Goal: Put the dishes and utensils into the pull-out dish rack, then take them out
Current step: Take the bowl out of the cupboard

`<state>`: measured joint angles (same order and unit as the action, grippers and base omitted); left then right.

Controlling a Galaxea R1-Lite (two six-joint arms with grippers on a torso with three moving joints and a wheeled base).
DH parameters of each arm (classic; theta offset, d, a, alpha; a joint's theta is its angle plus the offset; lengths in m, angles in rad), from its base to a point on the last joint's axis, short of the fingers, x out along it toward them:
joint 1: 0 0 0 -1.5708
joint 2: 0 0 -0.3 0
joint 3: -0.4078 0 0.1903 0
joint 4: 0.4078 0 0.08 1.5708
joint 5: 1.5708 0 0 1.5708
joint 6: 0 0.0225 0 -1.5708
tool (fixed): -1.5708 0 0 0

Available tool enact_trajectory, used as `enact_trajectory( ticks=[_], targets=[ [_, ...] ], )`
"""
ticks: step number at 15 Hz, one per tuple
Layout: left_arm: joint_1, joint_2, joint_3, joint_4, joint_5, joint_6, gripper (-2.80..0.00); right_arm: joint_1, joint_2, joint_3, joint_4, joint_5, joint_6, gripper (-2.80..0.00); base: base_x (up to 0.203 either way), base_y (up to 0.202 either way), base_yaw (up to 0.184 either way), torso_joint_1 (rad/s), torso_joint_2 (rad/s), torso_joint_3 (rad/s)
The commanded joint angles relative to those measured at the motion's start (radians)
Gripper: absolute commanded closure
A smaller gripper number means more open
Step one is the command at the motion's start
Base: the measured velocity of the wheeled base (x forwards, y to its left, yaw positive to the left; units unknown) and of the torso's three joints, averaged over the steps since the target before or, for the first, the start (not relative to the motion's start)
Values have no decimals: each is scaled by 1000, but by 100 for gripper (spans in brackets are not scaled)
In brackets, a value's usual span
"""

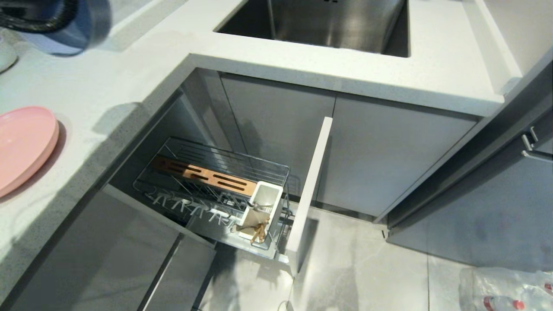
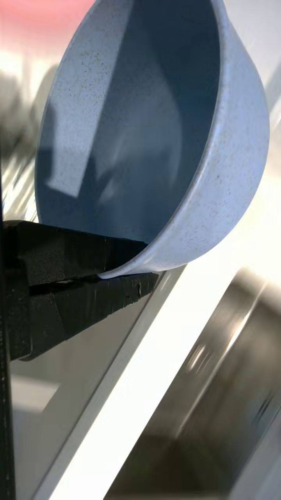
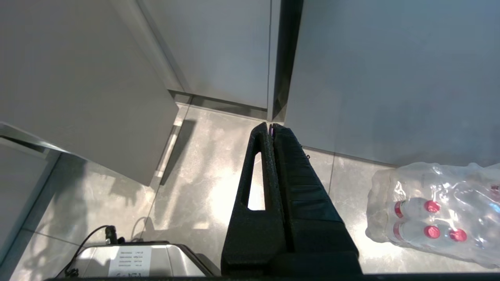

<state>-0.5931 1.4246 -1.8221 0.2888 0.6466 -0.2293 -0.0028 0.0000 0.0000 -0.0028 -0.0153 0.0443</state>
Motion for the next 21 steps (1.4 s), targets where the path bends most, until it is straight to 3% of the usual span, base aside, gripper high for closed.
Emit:
enact_trajectory(
  ticks=[1, 4, 6, 8, 10, 14, 21],
  targets=[
    [127, -59, -19, 4, 6, 43, 0, 0, 0, 0, 0, 0, 0, 0, 0, 0, 0, 0, 0, 0],
    [387, -125, -24, 66, 2, 110, 0, 0, 0, 0, 0, 0, 0, 0, 0, 0, 0, 0, 0, 0],
    [565, -160, -31, 178, -32, 133, 0, 0, 0, 0, 0, 0, 0, 0, 0, 0, 0, 0, 0, 0],
    [729, -177, -72, 378, -107, 146, 0, 0, 0, 0, 0, 0, 0, 0, 0, 0, 0, 0, 0, 0],
    [838, -169, -113, 585, -187, 155, 0, 0, 0, 0, 0, 0, 0, 0, 0, 0, 0, 0, 0, 0],
    [947, -76, -125, 814, -387, 191, 0, 0, 0, 0, 0, 0, 0, 0, 0, 0, 0, 0, 0, 0],
    [1006, 105, -140, 835, -614, 185, 0, 0, 2, 0, 0, 0, 0, 0, 0, 0, 0, 0, 0, 0]
  ],
)
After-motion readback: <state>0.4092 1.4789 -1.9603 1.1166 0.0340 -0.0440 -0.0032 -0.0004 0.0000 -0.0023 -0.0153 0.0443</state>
